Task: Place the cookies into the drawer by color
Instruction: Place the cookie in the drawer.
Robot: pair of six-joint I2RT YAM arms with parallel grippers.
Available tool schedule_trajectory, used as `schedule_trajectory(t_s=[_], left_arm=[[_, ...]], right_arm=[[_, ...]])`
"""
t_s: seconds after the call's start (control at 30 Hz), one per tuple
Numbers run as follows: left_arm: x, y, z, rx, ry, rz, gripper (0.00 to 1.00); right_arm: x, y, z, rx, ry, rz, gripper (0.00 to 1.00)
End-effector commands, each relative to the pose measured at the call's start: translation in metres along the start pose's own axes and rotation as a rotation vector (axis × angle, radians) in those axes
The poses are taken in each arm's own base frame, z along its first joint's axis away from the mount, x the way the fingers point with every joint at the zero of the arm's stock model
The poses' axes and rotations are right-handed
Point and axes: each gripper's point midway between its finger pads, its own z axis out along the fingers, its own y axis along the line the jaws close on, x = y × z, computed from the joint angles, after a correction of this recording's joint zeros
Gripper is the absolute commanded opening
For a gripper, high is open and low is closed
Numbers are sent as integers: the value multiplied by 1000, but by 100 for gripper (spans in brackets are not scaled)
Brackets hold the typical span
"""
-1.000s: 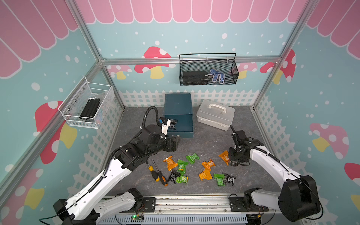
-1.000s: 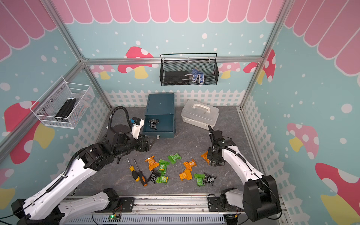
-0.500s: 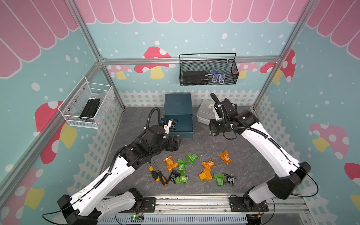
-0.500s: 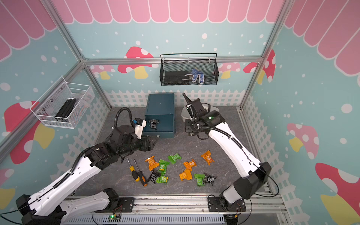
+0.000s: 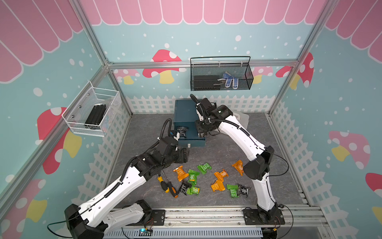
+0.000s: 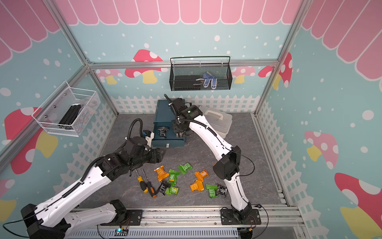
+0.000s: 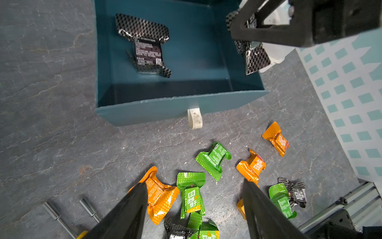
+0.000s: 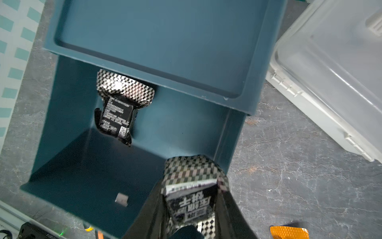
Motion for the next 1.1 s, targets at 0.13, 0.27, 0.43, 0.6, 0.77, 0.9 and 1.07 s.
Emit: schedule_trajectory(t_s=[0.13,0.27,0.43,0.6,0.77,0.9,1.07], left_arm=[[7,14,17,-92,26,6,75],[4,12,25,-97,23,19,76],[4,13,32,-105,22,21,76],[7,16,37,-121,30,25,76],[11,18,42,-134,46,26,76],[14,29,38,-190,56,-1,76],[31,30,25,-169,80,-20,76]], right_arm=[[-3,17,10,-43,9,-3,33],[2,21,19,-41,32,2,34],[9,10,34,30,58,25,36],[12,11,52,38,82,33,37],[13,15,69,30,97,40,40],[13,14,70,38,100,49,51],[9,14,58,36,80,46,59]])
